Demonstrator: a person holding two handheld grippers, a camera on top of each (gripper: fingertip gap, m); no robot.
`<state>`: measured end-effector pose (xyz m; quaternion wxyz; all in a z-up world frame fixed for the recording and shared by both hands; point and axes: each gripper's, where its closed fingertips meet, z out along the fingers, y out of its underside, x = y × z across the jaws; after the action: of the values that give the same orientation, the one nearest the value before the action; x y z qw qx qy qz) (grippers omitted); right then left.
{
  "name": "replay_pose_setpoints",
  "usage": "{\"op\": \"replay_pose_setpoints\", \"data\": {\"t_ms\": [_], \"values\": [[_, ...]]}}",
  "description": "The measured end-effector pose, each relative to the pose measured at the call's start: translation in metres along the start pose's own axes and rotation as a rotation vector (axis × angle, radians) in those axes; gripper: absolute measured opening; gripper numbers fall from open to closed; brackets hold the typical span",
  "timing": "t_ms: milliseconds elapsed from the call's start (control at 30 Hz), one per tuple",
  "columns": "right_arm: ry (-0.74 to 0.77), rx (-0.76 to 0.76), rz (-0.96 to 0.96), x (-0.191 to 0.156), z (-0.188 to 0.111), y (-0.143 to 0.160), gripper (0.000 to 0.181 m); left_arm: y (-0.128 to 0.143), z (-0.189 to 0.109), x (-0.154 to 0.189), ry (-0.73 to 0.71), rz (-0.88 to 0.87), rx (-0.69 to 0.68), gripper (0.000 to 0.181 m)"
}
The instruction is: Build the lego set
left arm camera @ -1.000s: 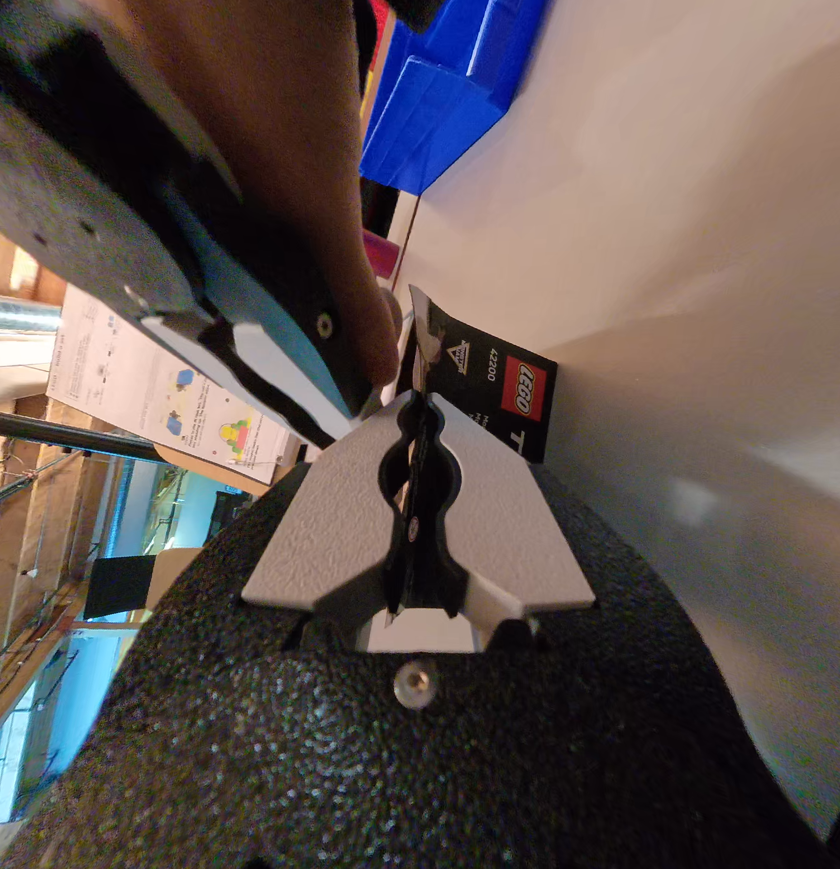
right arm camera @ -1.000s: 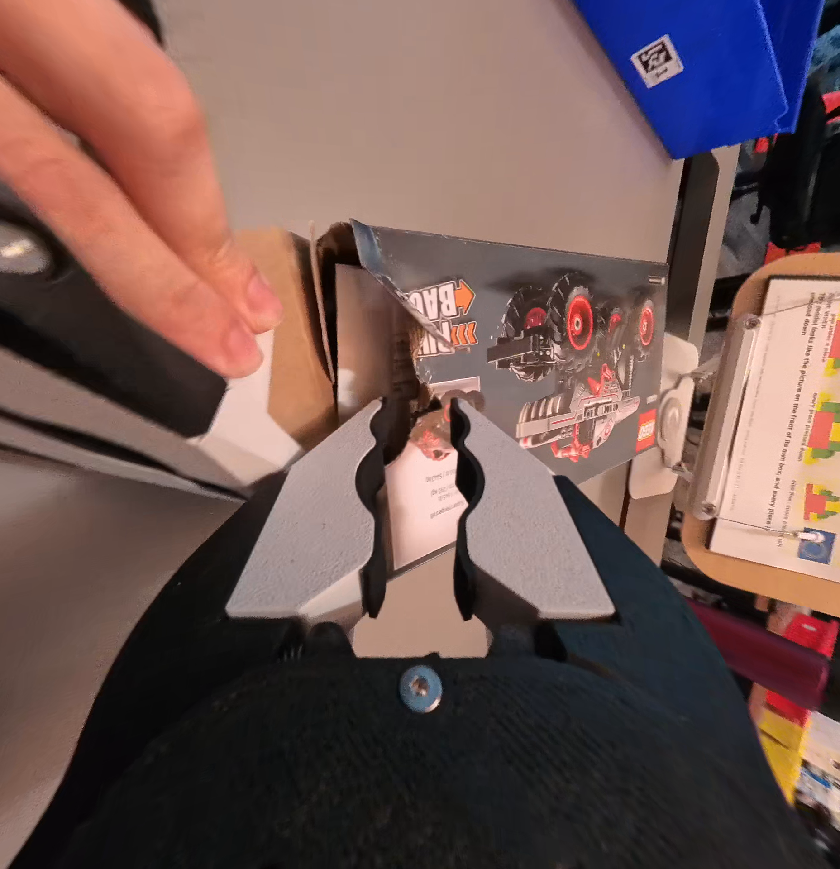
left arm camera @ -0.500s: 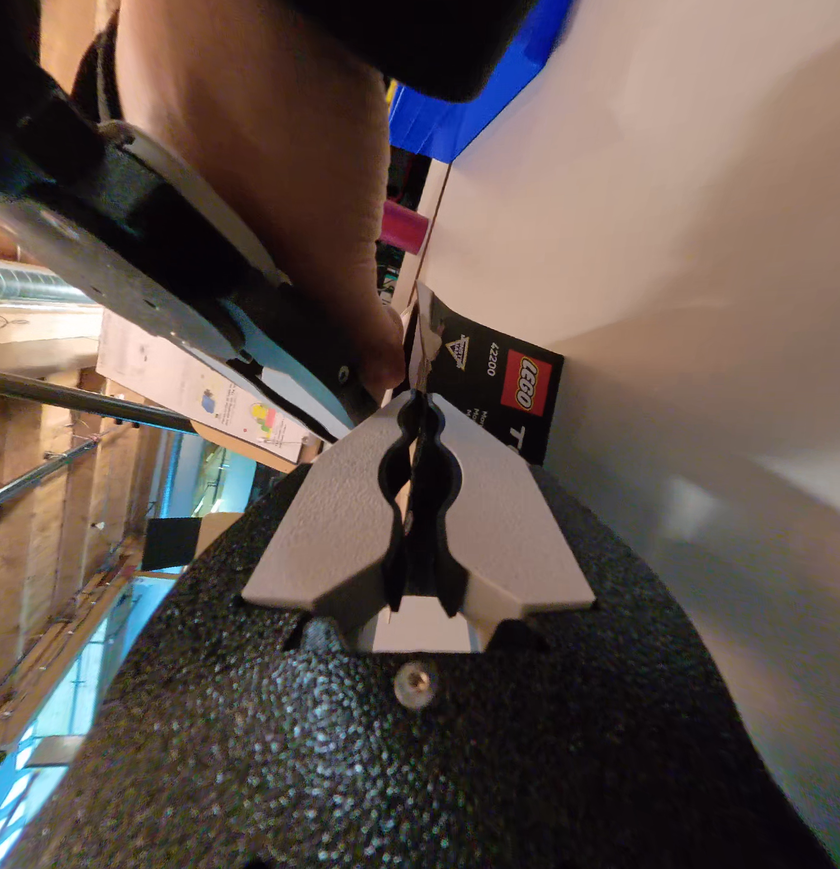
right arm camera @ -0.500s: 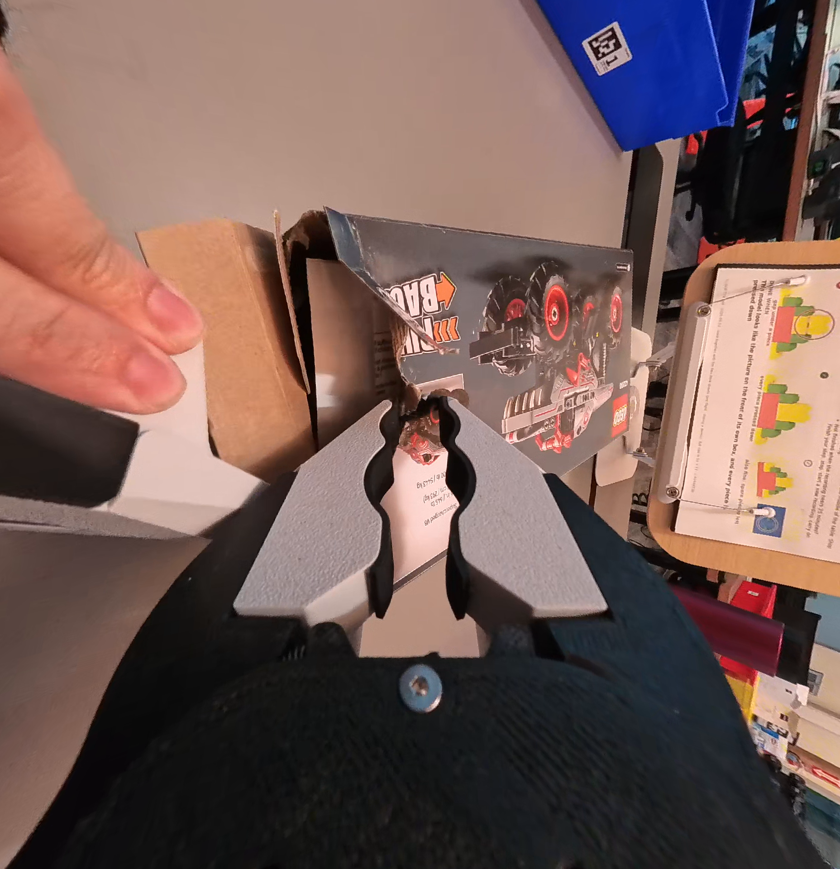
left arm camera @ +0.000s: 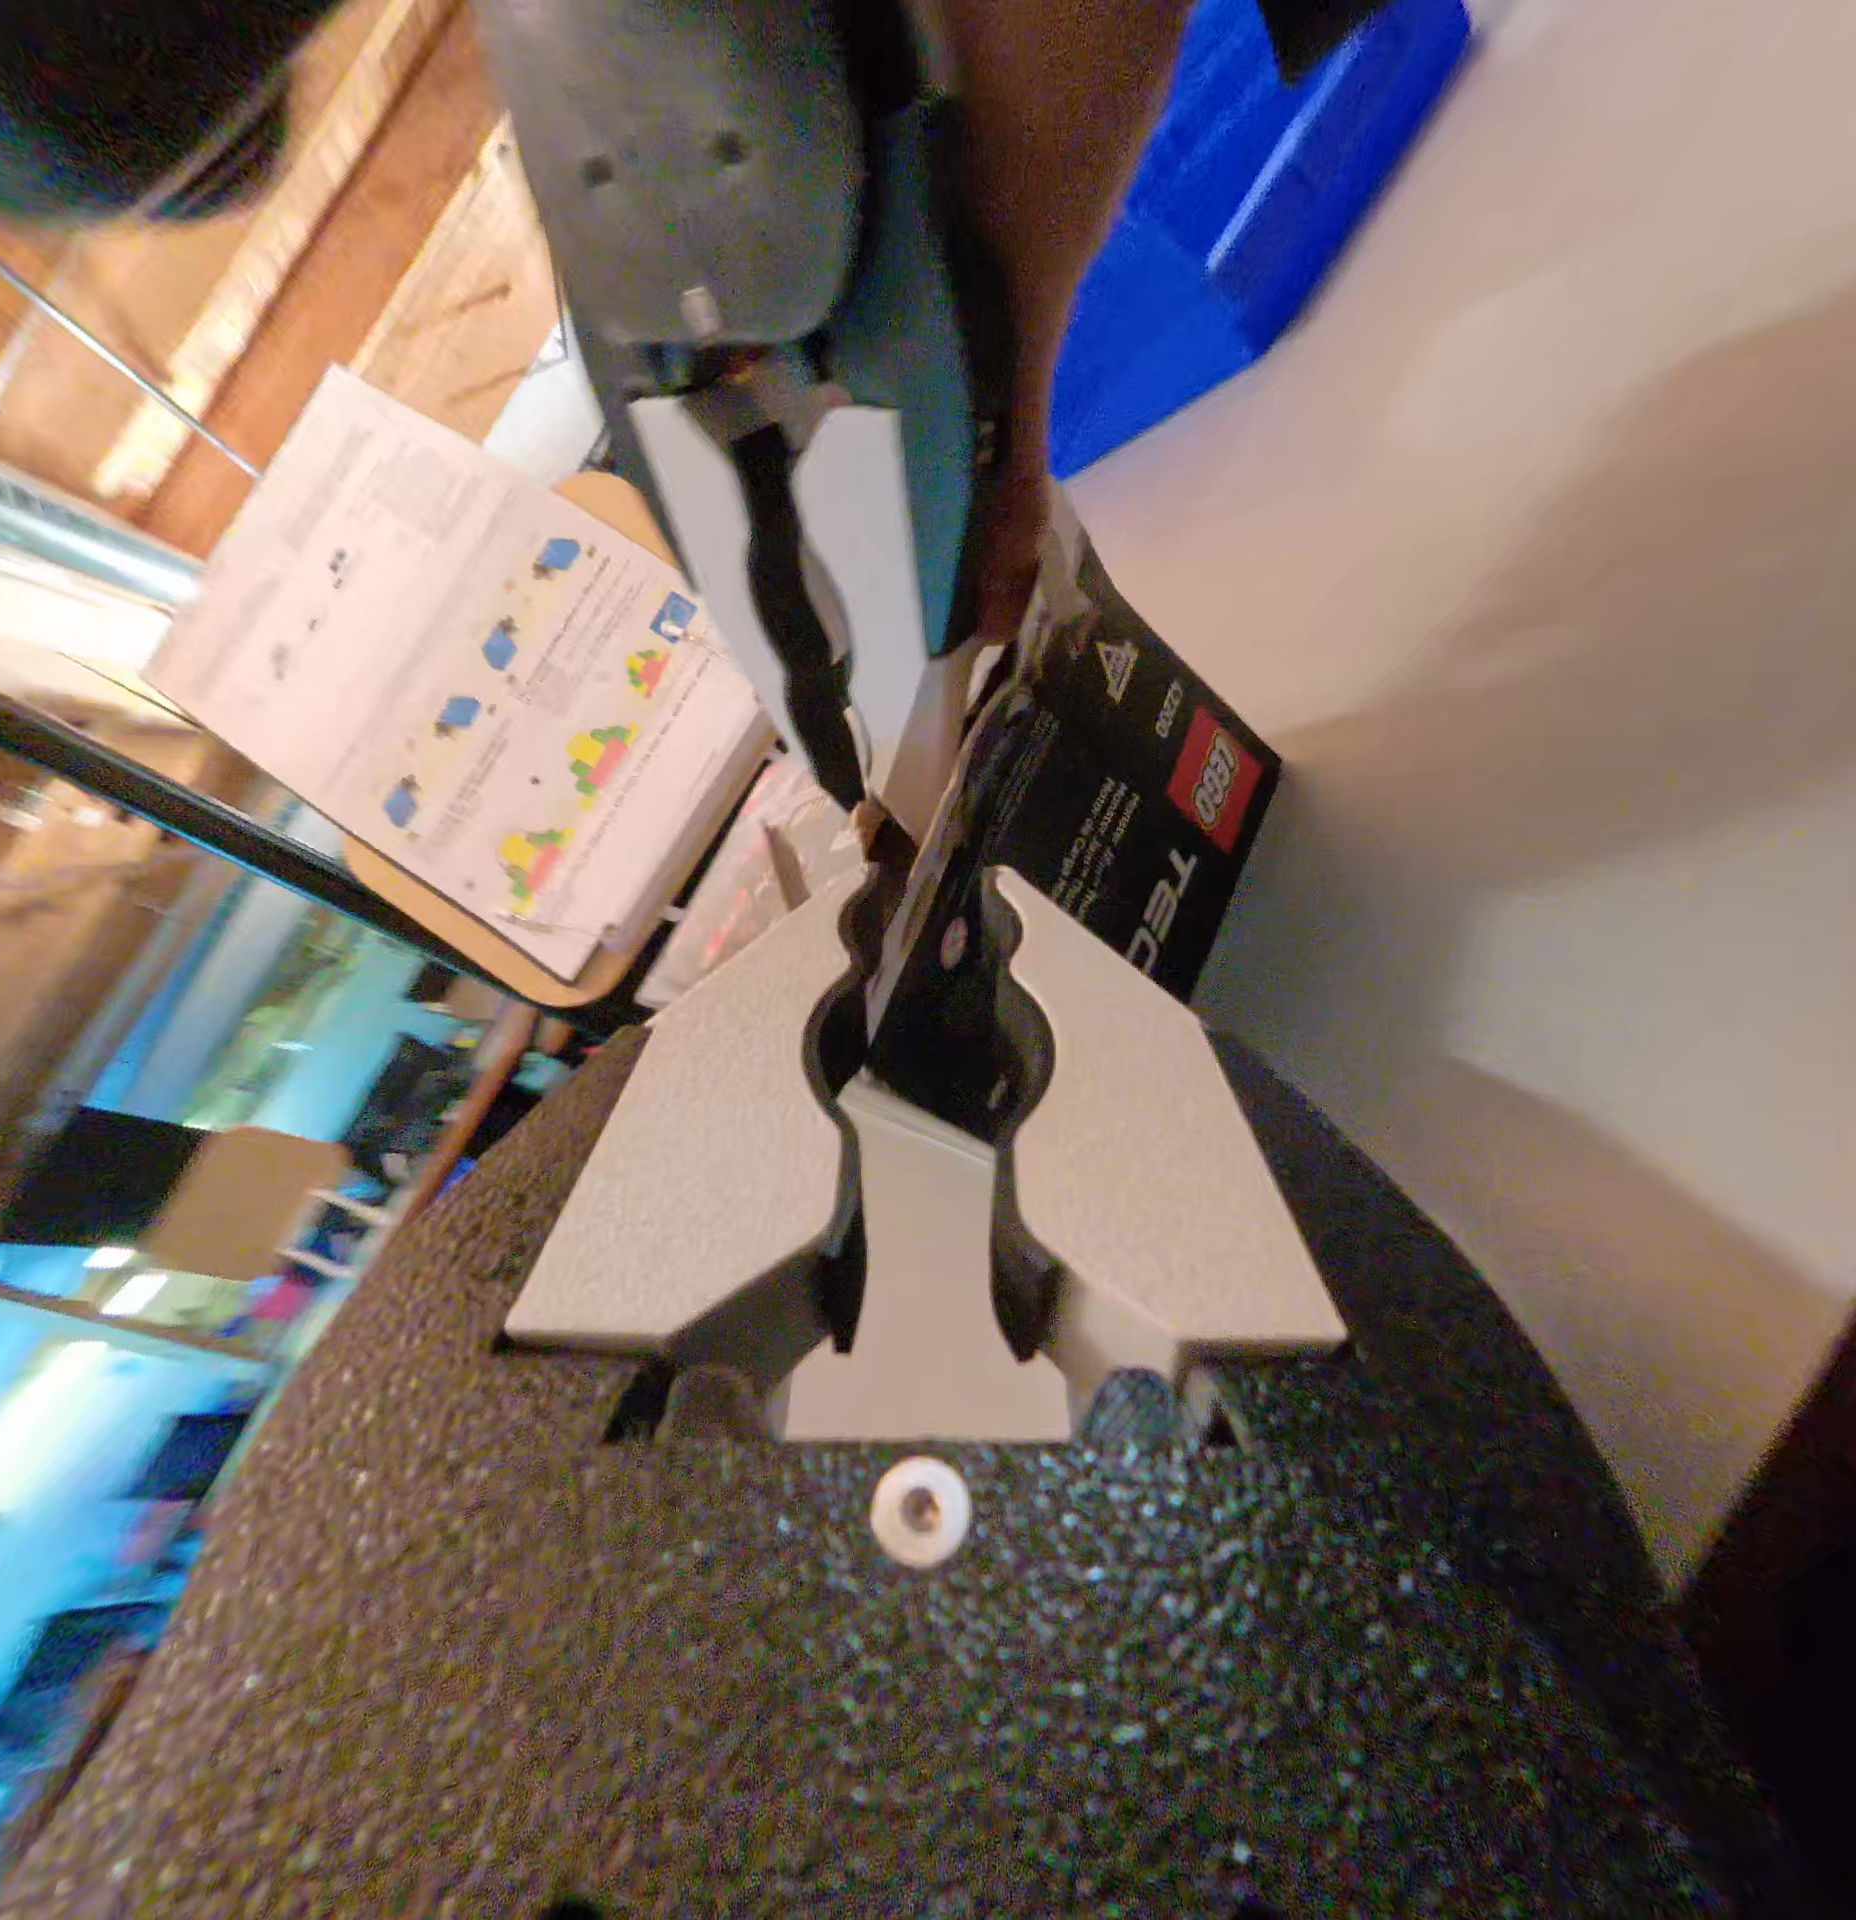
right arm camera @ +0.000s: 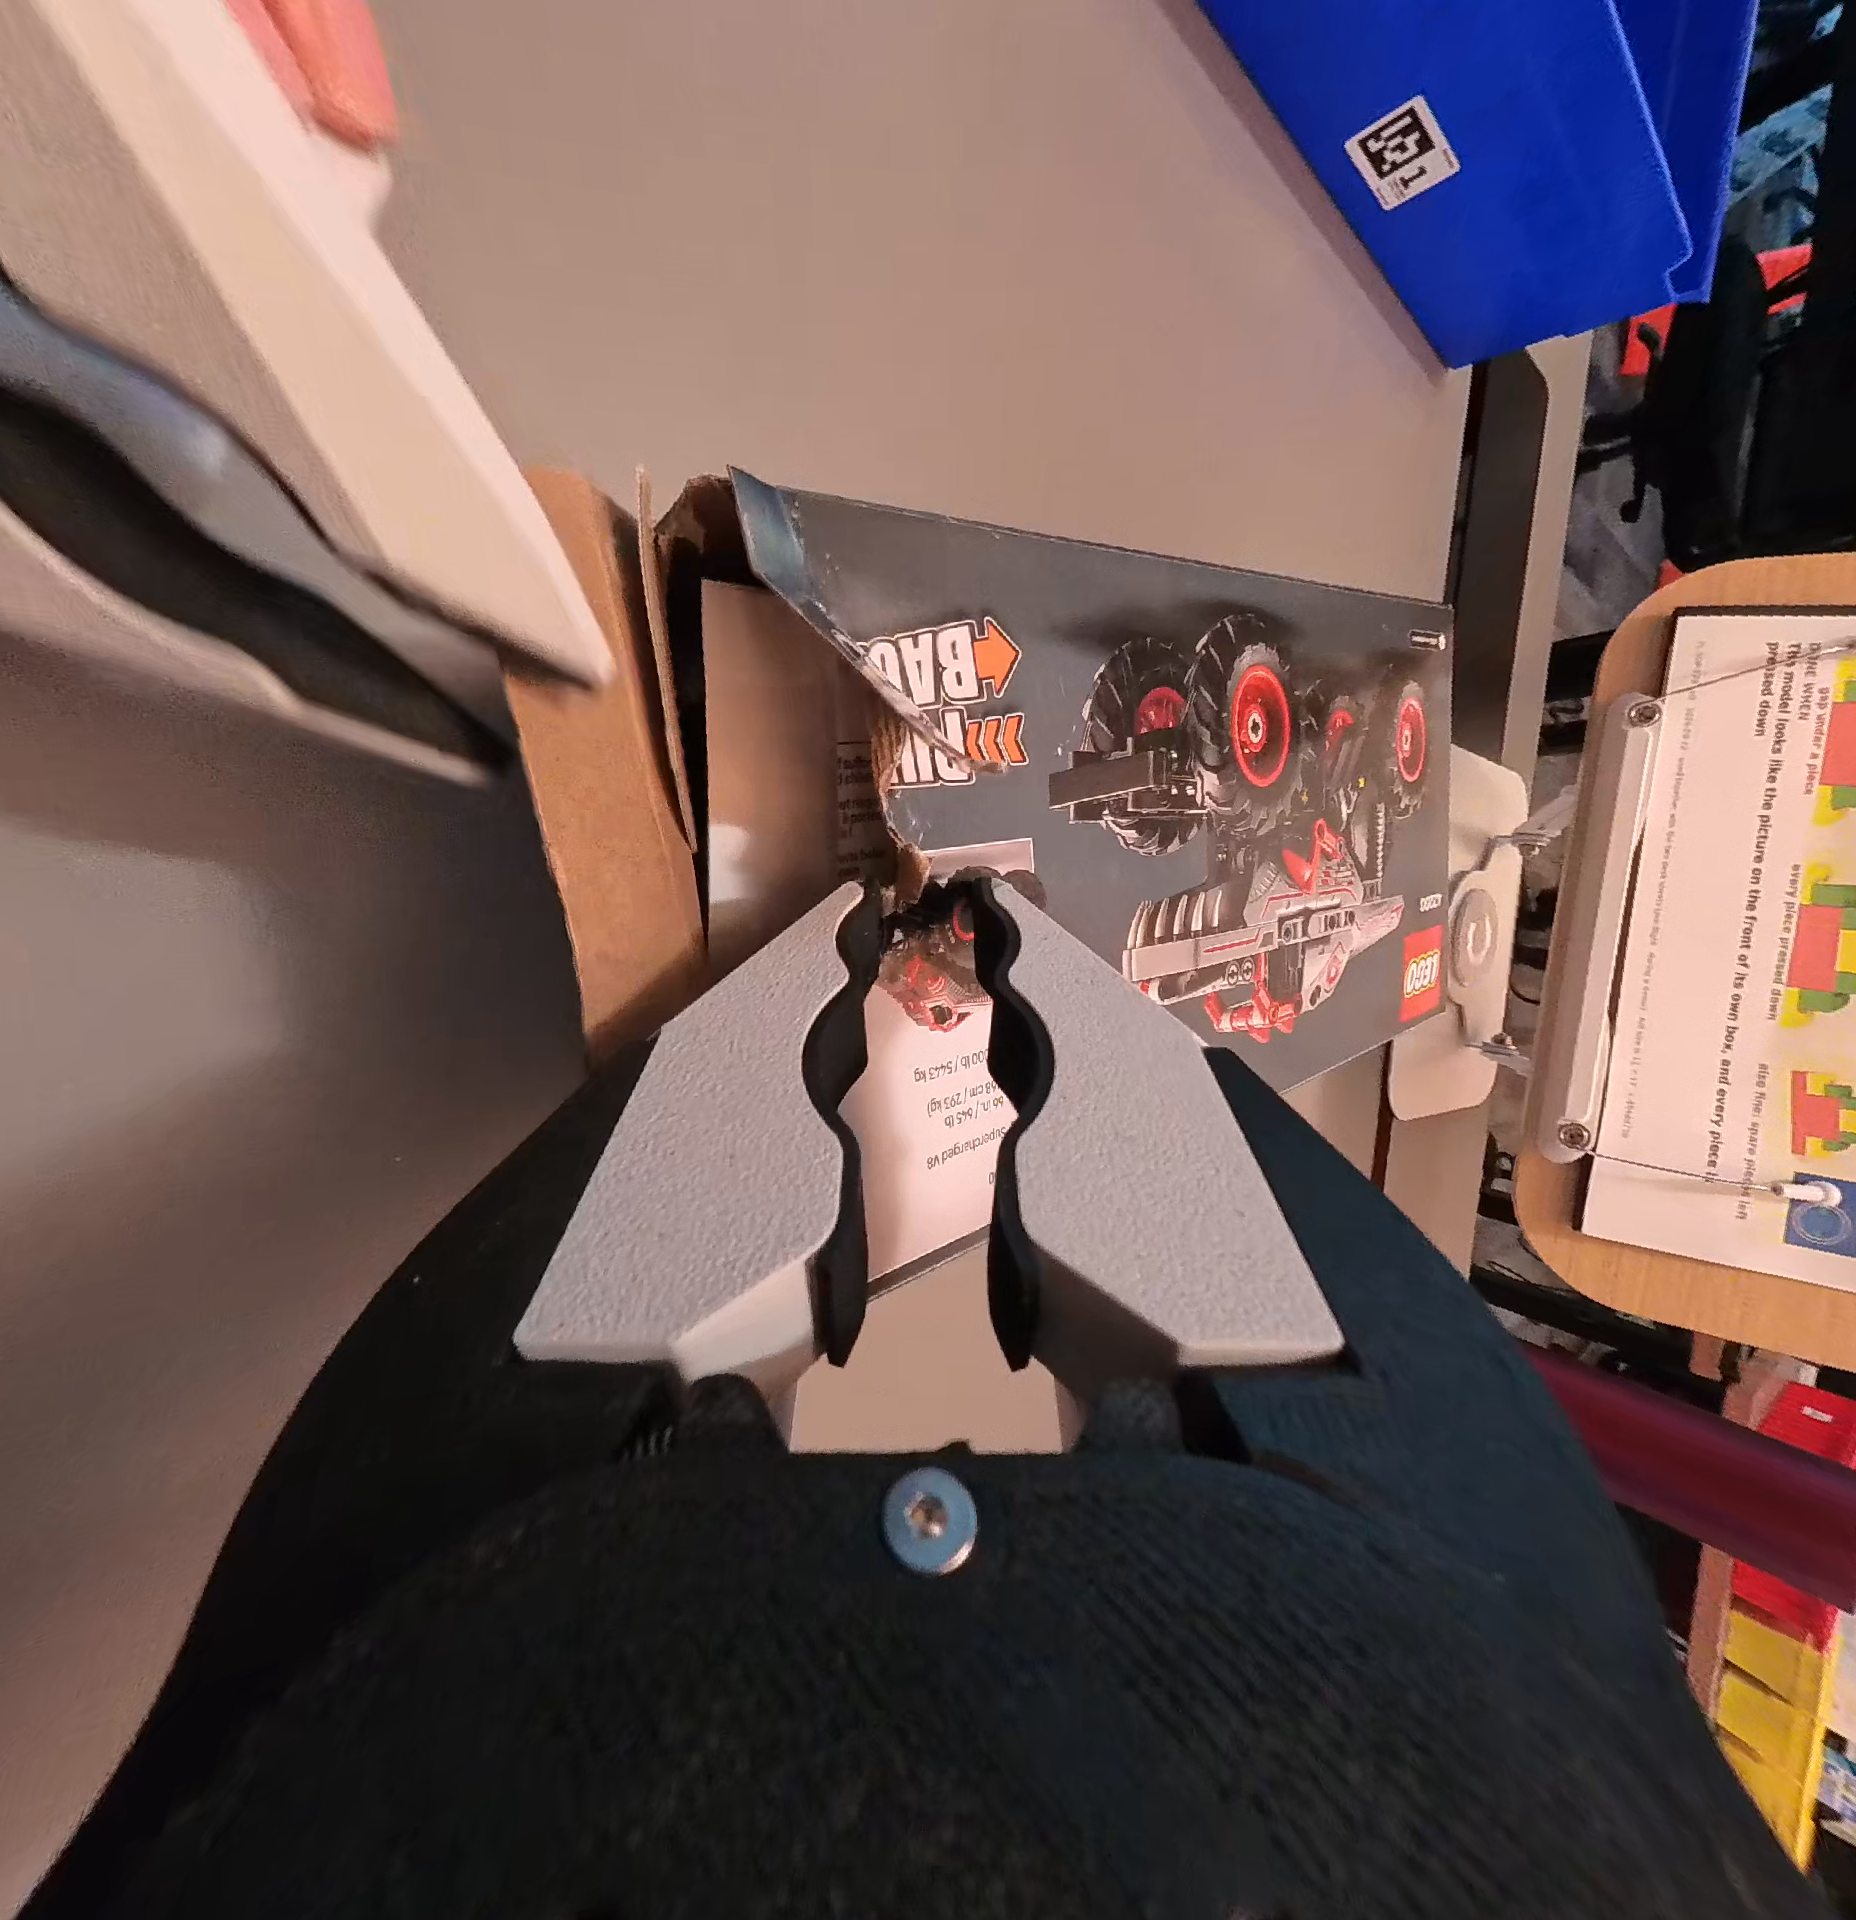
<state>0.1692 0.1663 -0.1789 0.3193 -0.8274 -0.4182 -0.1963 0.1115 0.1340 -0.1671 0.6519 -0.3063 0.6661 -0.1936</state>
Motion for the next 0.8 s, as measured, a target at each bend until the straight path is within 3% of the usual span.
{"op": "replay_pose_setpoints", "data": {"t_ms": [100,233,400,800], "values": [[-0.013,0.005,0.004,0.0,0.0,0.0,0.016,0.017,-0.016,-0.007,0.056,-0.19,0.02,0.009],[-0.032,0.001,0.003,0.0,0.0,0.0,0.017,0.04,-0.019,-0.008,0.137,-0.287,-0.002,0.003],[-0.051,-0.015,-0.002,-0.001,0.0,0.0,0.017,0.041,-0.007,-0.006,0.169,-0.202,0.026,0.006],[-0.064,-0.013,0.005,-0.001,0.001,0.003,0.017,0.04,0.0,-0.004,0.241,-0.23,0.067,0.001]]}}
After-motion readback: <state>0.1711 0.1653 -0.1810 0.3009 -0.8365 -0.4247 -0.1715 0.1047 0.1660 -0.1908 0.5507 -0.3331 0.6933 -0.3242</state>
